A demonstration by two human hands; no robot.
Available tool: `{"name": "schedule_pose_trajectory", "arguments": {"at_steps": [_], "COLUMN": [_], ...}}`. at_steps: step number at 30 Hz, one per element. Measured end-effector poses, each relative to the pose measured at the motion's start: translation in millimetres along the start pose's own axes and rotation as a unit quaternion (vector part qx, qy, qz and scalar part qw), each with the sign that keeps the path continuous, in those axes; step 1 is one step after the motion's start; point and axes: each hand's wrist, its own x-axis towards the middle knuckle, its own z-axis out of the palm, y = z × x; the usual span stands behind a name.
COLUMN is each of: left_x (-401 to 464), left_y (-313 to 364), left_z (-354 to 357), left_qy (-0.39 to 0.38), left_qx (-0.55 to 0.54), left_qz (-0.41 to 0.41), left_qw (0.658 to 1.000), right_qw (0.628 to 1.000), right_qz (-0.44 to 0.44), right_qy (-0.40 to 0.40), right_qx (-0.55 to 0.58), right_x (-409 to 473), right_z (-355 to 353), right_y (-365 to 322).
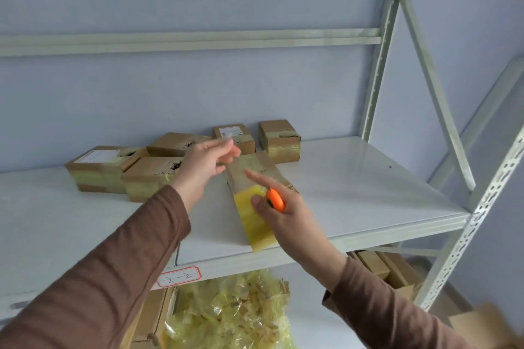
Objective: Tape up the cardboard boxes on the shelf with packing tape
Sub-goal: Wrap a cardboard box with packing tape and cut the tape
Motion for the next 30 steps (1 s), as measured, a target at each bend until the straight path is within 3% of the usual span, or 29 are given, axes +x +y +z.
{"name": "schedule_pose_trajectory", "arguments": {"at_steps": [7,12,15,23,30], "left_x": [87,122,133,156,159], "left_y": [0,-26,-38,-71,-90], "left_z": [25,27,23,23,24], "left_qy": [0.021,-0.034,-0.073,-0.058,-0.032], "left_qx": [0.064,0.13,0.204,0.328,0.272], "left_qz": [0.013,0.0,-0.027,-0.02,-0.026], "left_qw": [0.998,0.991,0.976,0.943,0.962], "right_qw": [0.968,0.961,0.97,0.955,0.958], "right_qz": [0.186,0.175,0.173,0.214,0.231], "right_qy": [-0.101,-0.086,-0.045,0.043,0.033], "right_qx": [0.131,0.196,0.167,0.2,0.165], "right_x": [-26,-36,-28,7,13], "right_z": [-33,-53,-58,-46,-38], "right_y": [-4,9,13,20,31]}}
